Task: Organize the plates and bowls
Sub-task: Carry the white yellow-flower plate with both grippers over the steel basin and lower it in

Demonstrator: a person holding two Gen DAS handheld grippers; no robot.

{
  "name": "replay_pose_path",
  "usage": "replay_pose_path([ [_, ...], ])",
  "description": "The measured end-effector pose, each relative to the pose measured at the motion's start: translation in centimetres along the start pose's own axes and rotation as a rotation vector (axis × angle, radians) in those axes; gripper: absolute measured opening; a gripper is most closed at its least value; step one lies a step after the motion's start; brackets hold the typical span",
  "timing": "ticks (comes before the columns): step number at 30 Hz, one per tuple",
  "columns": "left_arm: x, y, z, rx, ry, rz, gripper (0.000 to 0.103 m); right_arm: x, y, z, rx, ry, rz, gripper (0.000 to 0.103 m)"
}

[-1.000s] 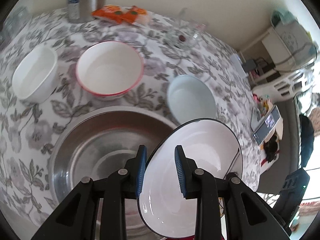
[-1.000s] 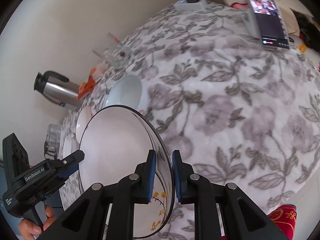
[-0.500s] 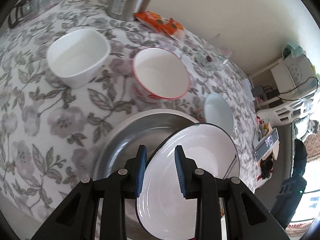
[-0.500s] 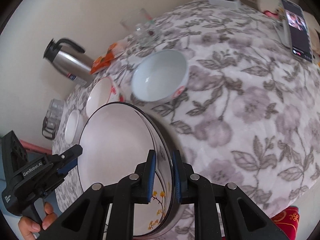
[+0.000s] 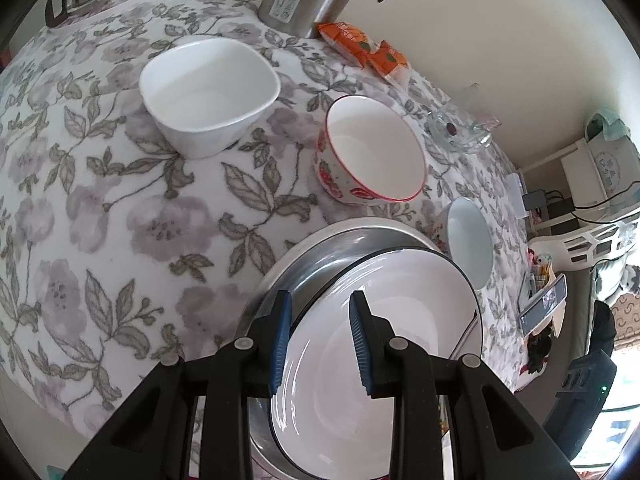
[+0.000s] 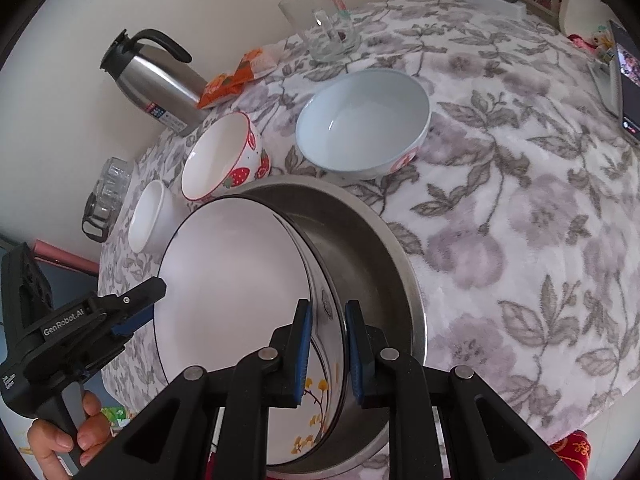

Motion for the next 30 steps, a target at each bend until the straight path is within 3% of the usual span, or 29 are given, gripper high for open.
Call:
replay_pose_path([
  [11,0.7,2.3,-0.4,-0.027,-0.002,-0.059,0.030,-0.1,2.5,0.9,0.042,0.006,-0.055,0.020],
  [30,0.3,2.4,-0.2,-0.046,0.004,-0.019,0.030,0.0,2.8,1.5,0.020,0.001,-0.077,0.021],
])
Point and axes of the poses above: each gripper's, at about its wrist camera, not at the fingertips, and y roughly the way its jaws point, z to its right, x to its underside, the point moved 8 cm from there along y, roughly the way its jaws point, and after that the axes turned 7 degrees about y, right-handed, at the moved point
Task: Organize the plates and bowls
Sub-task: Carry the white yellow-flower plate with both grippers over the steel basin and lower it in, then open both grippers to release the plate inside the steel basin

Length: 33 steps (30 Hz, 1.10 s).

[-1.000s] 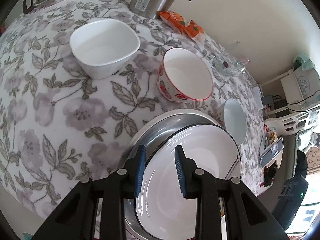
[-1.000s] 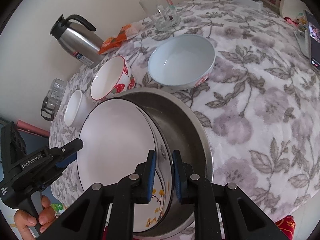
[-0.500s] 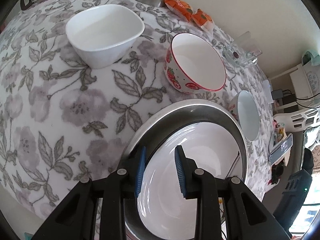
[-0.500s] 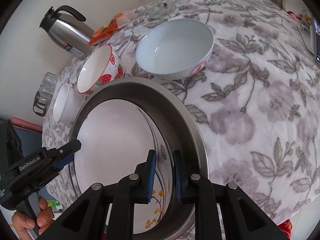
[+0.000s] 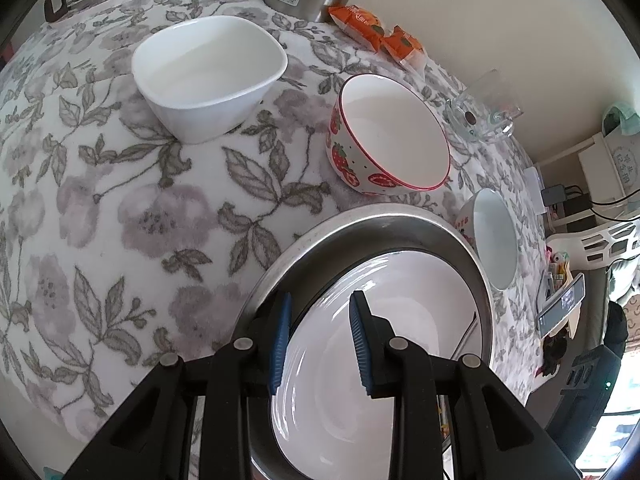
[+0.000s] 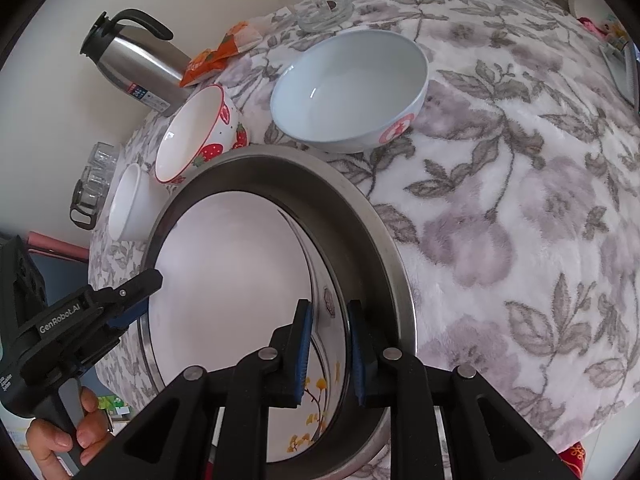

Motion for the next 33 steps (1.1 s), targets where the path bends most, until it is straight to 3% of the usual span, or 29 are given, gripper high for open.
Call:
replay_pose_path([
  [20,-0.1,0.2,0.1,-0.006,0.011,0.001,0.031,0.1,-0.7,-0.1,0.019,-0.015,0.006,0.022],
  [33,-0.4,-2.0,0.9,-0.019,0.044,0.062,0.032,-0.7,-4.5,-1.8,0.041,-0.107,0.141,0.023],
])
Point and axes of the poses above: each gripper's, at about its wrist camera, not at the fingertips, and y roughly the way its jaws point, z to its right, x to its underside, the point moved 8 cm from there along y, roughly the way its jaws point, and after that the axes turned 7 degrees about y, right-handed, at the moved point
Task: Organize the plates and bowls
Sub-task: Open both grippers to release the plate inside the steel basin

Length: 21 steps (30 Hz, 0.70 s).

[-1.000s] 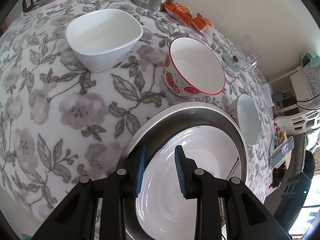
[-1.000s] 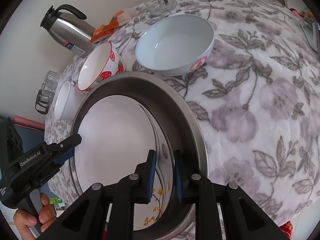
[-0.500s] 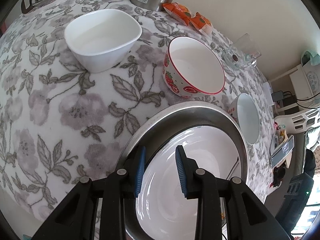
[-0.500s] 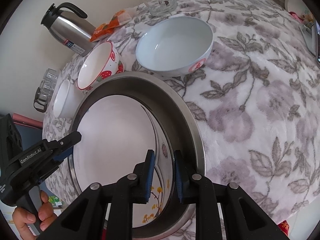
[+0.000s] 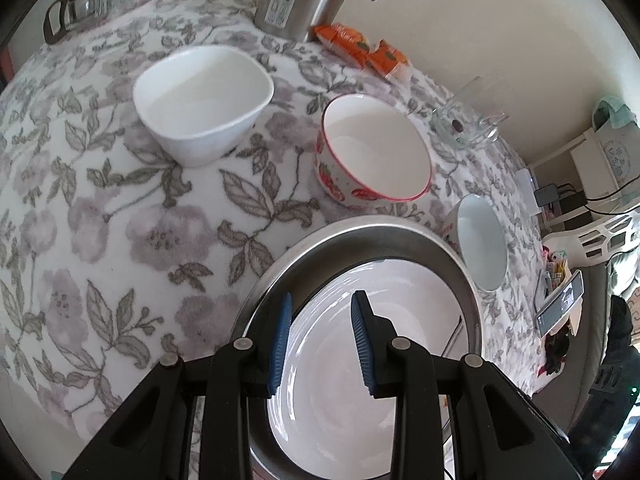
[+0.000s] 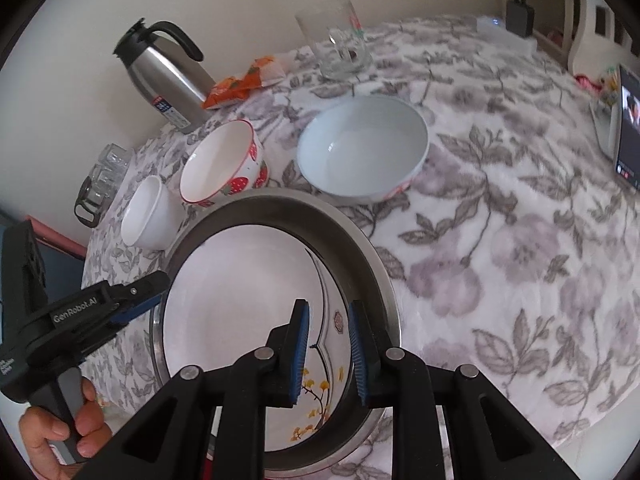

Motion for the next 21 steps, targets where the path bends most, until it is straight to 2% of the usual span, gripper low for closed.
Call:
replay_pose_path([
  [2,-0.2,-0.6,0.2,-0.020,0.019,0.021,0.032,0.0,0.0,-0.3,0.005,-0.017,0.009,0.023],
  [3,-0.2,-0.9,0.3,-0.039,0.029,0.031,0.032,0.0,0.1,-0.5,0.008,-0.025,0.012,0.026],
  [5,-0.5,-1.5,0.6,-0.090,0.059,0.059,0.040,0.1,0.3,-0.6,0.018,-0.039,0.014,0.049],
  [6,-0.5,-1.7,0.6,-0.101,0.063,0.067,0.050,0.1,0.5,-0.5,0.027,-0.046,0.014,0.052],
  [7,-0.6,-1.9,0.7,-0.110,0.067,0.073,0.056,0.2,0.6,-0.6,0.037,-0.057,0.017,0.053],
  [9,-0.7,-2.3,0.6,-0.138,0.072,0.085,0.058,0.2,0.7,-0.7,0.048,-0.080,0.024,0.060],
  [11,-0.8,-2.4,0.4,-0.169,0.079,0.089,0.059,0.1,0.7,-0.9,0.057,-0.096,0.040,0.072],
  [12,-0.8,-2.2,0.2,-0.179,0.078,0.085,0.060,0.1,0.7,-1.0,0.060,-0.107,0.047,0.074],
  [14,-0.6,-2.1,-0.2,-0.200,0.073,0.075,0.067,0.0,0.8,-1.2,0.061,-0.123,0.056,0.083],
  [16,-0.5,-1.8,-0.5,-0.221,0.068,0.073,0.078,0.0,1.0,-1.2,0.061,-0.131,0.059,0.091],
  [21,-0.4,-1.4,-1.3,-0.258,0.060,0.076,0.083,0.0,1.4,-1.1,0.077,-0.144,0.060,0.103],
])
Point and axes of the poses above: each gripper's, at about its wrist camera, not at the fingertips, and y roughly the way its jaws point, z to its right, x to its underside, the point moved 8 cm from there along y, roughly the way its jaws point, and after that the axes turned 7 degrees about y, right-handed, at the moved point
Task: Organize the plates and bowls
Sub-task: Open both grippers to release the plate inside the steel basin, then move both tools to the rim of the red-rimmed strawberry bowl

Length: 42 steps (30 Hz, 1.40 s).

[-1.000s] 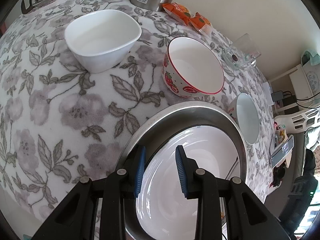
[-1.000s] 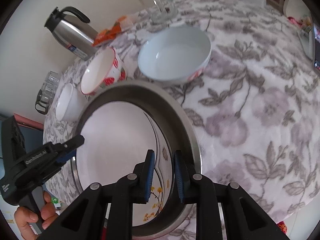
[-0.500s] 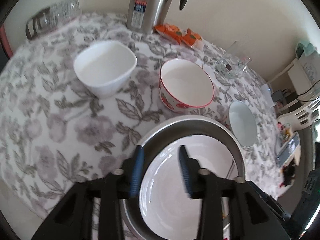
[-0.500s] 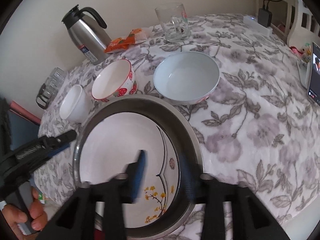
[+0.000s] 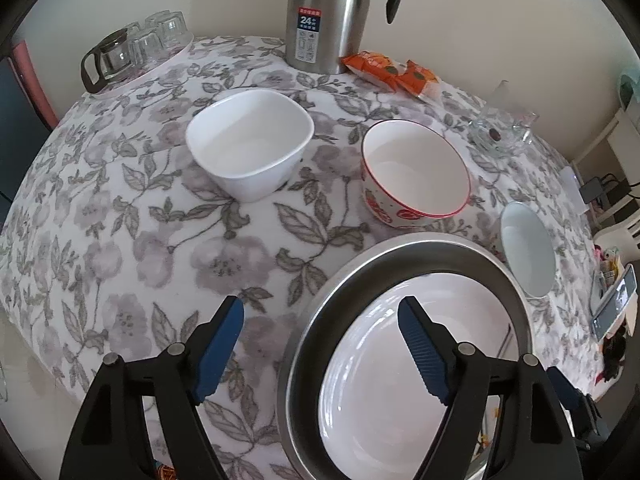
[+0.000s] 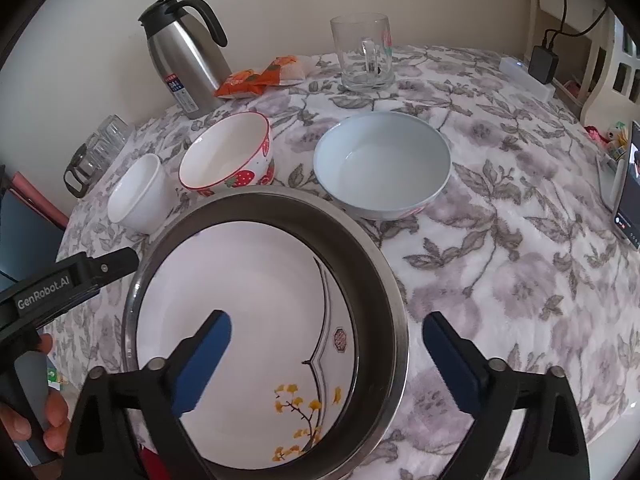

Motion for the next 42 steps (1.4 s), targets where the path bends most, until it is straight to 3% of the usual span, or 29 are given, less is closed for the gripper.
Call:
replay_pose_path([
  [7,-0.3,-0.3,-0.3,-0.030,0.008,0.044,0.102,-0.3,-0.5,-0.2,-0.006,-0.011,0.035,0.103],
  [18,-1.8,-1.1,-0.8,-0.027,-0.004,0.117,0.102,-1.4,-0.9,-0.1,-0.049,0.020,0.087,0.103],
  [25,-4.1,-2.7,-0.4,0.043,-0.027,0.176,0.102,-3.8,-2.5,-0.6,-0.057,0.026,0.160,0.103],
  [32,-8.3,-4.7,-0.1,0.116,-0.069,0.217,0.102,-7.8,-4.8,-2.0,-0.081,0.004,0.252,0.103],
  [39,-10.9,-4.0,-0.2,0.167,-0.141,0.192,0.102,-11.6,-5.2,-2.2,-0.092,0.028,0.272,0.103],
  [42,-11.5,-2.8,0.1,0.147,-0.132,0.171,0.102,-12.6,-4.7,-2.3,-0.123,0.029,0.265,0.103],
])
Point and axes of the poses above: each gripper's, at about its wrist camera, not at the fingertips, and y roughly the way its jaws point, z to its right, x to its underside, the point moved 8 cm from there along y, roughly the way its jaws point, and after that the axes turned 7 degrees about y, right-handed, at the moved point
